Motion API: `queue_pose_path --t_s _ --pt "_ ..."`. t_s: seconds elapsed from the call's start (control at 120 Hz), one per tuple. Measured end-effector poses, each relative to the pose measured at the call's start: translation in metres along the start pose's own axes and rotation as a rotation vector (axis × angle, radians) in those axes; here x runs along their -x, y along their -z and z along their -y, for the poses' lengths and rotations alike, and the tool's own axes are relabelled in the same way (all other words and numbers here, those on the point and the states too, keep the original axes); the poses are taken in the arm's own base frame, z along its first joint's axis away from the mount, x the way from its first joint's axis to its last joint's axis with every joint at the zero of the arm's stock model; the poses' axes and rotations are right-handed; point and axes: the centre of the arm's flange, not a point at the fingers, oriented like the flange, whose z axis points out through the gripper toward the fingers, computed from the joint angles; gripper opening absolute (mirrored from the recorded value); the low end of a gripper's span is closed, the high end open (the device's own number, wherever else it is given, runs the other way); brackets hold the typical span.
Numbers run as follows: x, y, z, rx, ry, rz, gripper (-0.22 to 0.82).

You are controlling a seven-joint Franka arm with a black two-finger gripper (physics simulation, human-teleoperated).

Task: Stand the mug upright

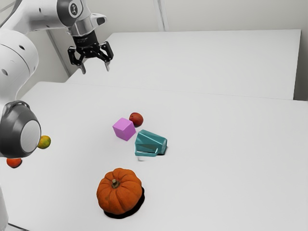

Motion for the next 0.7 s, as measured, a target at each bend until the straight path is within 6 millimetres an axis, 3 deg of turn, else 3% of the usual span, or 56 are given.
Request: queue_pose_path --t_s 0.175,0.292,0.533,0.7 --pt "0.000 0.000 0.003 -0.004 0.012 0.005 0.60" --pt "0.009 -0.011 -0.029 0.009 -0.040 0.030 0.60" --pt "0.046 -0.099 -0.018 0.135 -0.055 0.162 0.60" --pt "0.057 -0.143 -0.017 0.233 -0.071 0.135 0.60"
